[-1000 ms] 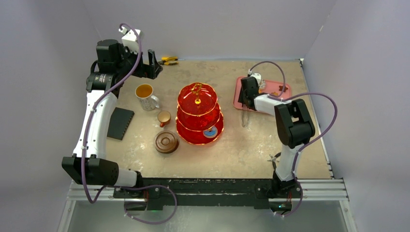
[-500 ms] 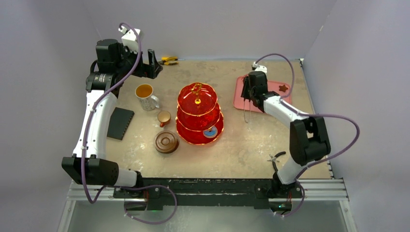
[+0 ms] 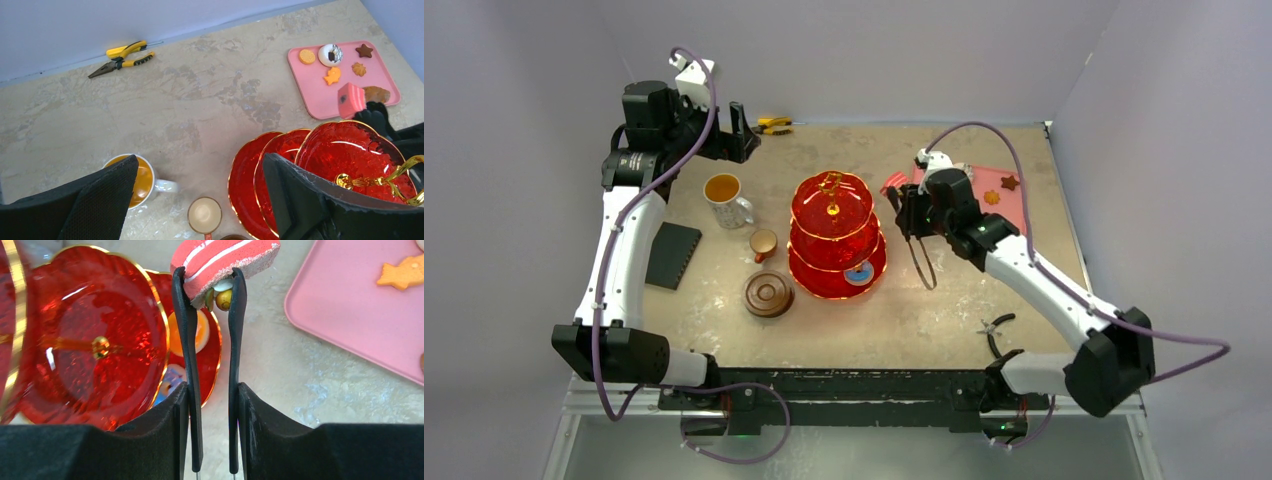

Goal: Serve the afternoon tea
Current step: Pick up the desert from the tray, then place the desert on the desert table.

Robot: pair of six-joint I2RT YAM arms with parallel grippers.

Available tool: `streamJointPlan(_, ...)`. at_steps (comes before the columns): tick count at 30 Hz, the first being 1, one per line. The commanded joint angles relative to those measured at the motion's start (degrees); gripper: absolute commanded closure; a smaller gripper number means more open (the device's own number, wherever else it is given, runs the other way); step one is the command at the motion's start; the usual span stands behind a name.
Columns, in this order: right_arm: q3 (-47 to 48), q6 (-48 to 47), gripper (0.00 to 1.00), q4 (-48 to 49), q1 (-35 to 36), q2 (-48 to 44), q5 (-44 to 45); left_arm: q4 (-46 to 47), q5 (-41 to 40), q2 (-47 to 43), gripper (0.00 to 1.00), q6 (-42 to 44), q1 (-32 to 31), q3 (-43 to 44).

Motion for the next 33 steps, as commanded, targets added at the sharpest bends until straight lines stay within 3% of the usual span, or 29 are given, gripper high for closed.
streamJointPlan(1,1.1,-0.6,0.84,-5.5,0.8,-5.6,-5.6,1.6,1.3,-0.3,0.05,-1.3,0.7,2.1)
streamJointPlan(8,3.1,-1.7,0.80,-9.8,2.3,-5.6,-11.7,1.9,1.7,-0.5,0.05,-2.0,0.7,2.1)
streamJointPlan(19,7.5,-2.4,0.78,-12.7,4.0,-4.6,-13.7,1.7,1.7,-0.9,0.05,-2.3,0.7,1.8)
streamJointPlan(33,8.6,-2.5,0.58,-14.4,8.5,-1.6,-11.0,2.0,1.8,-0.9,0.05,-2.4,0.7,1.5)
